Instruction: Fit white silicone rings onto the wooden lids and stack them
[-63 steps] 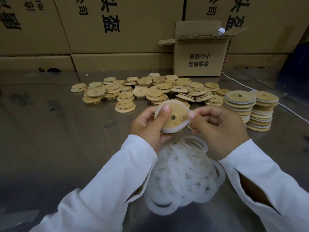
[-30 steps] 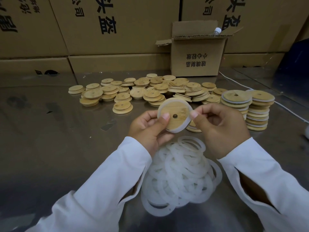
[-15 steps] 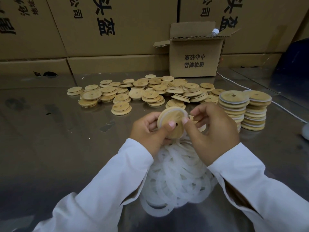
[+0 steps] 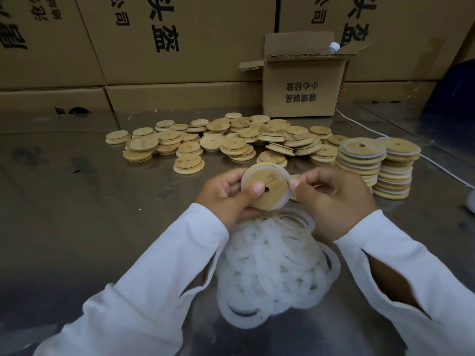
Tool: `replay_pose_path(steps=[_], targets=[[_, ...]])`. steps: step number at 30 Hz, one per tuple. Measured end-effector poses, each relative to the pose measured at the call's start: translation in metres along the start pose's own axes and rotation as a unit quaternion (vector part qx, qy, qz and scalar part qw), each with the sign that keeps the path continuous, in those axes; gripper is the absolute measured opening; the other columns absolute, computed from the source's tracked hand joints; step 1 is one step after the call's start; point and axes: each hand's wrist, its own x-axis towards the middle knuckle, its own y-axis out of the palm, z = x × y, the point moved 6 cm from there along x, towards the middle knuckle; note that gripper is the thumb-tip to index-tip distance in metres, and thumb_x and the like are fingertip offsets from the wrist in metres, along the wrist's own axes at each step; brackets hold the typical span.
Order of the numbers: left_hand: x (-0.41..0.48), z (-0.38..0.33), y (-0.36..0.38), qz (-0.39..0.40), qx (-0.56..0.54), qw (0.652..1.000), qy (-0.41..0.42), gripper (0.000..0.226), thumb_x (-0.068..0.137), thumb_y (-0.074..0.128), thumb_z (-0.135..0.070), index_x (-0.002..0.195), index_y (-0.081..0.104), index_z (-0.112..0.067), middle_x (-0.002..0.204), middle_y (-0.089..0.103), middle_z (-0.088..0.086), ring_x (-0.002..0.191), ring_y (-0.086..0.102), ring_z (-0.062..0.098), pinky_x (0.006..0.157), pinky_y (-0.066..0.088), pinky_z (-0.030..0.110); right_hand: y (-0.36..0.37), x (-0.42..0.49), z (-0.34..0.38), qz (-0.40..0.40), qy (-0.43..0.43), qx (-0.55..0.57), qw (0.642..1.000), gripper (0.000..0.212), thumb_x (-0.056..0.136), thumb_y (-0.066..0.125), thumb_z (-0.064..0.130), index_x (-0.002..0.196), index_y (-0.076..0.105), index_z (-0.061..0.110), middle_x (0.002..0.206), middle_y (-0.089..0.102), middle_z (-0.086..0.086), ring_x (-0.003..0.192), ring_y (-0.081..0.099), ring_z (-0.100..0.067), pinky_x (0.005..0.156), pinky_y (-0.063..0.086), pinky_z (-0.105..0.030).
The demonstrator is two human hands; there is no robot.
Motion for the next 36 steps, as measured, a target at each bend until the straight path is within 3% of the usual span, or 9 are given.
replay_pose_path(steps=[3, 8, 15, 22, 25, 29, 36], targets=[[0.0, -0.001, -0.002, 0.001, -0.025, 1.0, -0.007, 0.036, 0.065, 0.064, -0.019, 0.101, 0.065, -0.013, 0.094, 0.071, 0.009, 0.092, 0.068, 0.023, 0.073, 0.058, 0.035, 0.002, -0.001, 0.002, 0.017, -0.001, 0.018, 1.0, 0.017, 0.08, 0.064, 0.024, 0.064, 0.062, 0.026, 0.066, 0.063, 0.007, 0.064, 0.057, -0.009, 0.061, 0.042, -0.018], [0.0, 0.005, 0.0, -0.015, -0.052, 0.998, -0.033, 0.033, 0.068, 0.063, -0.019, 0.1, 0.065, -0.015, 0.092, 0.072, 0.007, 0.088, 0.069, 0.021, 0.073, 0.058, 0.031, 0.001, -0.002, 0.008, 0.006, -0.041, 0.014, 0.999, 0.013, 0.08, 0.065, 0.025, 0.067, 0.062, 0.028, 0.07, 0.065, 0.008, 0.07, 0.059, -0.009, 0.063, 0.044, -0.018], [-0.001, 0.007, 0.001, -0.063, -0.143, 0.986, -0.065, 0.013, 0.084, 0.056, -0.007, 0.096, 0.062, -0.006, 0.09, 0.068, 0.014, 0.07, 0.07, 0.019, 0.057, 0.057, 0.026, 0.008, -0.008, 0.011, -0.046, -0.088, -0.021, 0.995, 0.009, 0.077, 0.063, 0.029, 0.071, 0.058, 0.028, 0.068, 0.061, 0.013, 0.072, 0.056, 0.0, 0.055, 0.038, -0.005], [-0.002, 0.008, 0.007, -0.049, -0.118, 0.99, -0.059, 0.014, 0.078, 0.06, 0.005, 0.091, 0.06, -0.001, 0.083, 0.07, 0.015, 0.075, 0.069, 0.026, 0.063, 0.059, 0.033, 0.002, -0.008, 0.014, -0.078, -0.123, -0.062, 0.987, 0.008, 0.079, 0.059, 0.028, 0.072, 0.06, 0.025, 0.069, 0.06, 0.015, 0.075, 0.056, 0.003, 0.058, 0.039, -0.009], [-0.002, 0.005, 0.005, -0.039, -0.096, 0.994, -0.043, 0.015, 0.077, 0.061, 0.003, 0.091, 0.06, -0.002, 0.077, 0.072, 0.01, 0.071, 0.07, 0.021, 0.064, 0.059, 0.032, 0.0, -0.005, 0.012, -0.063, -0.101, -0.052, 0.991, 0.014, 0.081, 0.06, 0.023, 0.068, 0.058, 0.027, 0.066, 0.058, 0.015, 0.068, 0.055, 0.003, 0.057, 0.038, -0.003], [-0.001, 0.001, 0.005, -0.014, -0.066, 0.997, -0.03, 0.015, 0.078, 0.06, 0.002, 0.092, 0.06, -0.004, 0.075, 0.072, 0.006, 0.07, 0.07, 0.018, 0.062, 0.059, 0.029, -0.001, 0.001, 0.005, -0.032, -0.04, 0.005, 0.999, 0.023, 0.084, 0.06, 0.018, 0.064, 0.056, 0.03, 0.065, 0.059, 0.01, 0.065, 0.056, -0.007, 0.059, 0.04, -0.009], [-0.001, 0.001, 0.001, -0.037, -0.053, 0.998, -0.001, 0.012, 0.077, 0.062, 0.0, 0.088, 0.06, -0.006, 0.074, 0.072, 0.005, 0.071, 0.07, 0.019, 0.061, 0.058, 0.029, 0.007, 0.001, 0.001, 0.018, 0.011, 0.107, 0.994, 0.021, 0.084, 0.061, 0.015, 0.064, 0.062, 0.023, 0.053, 0.061, 0.006, 0.051, 0.058, -0.002, 0.054, 0.045, -0.009]])
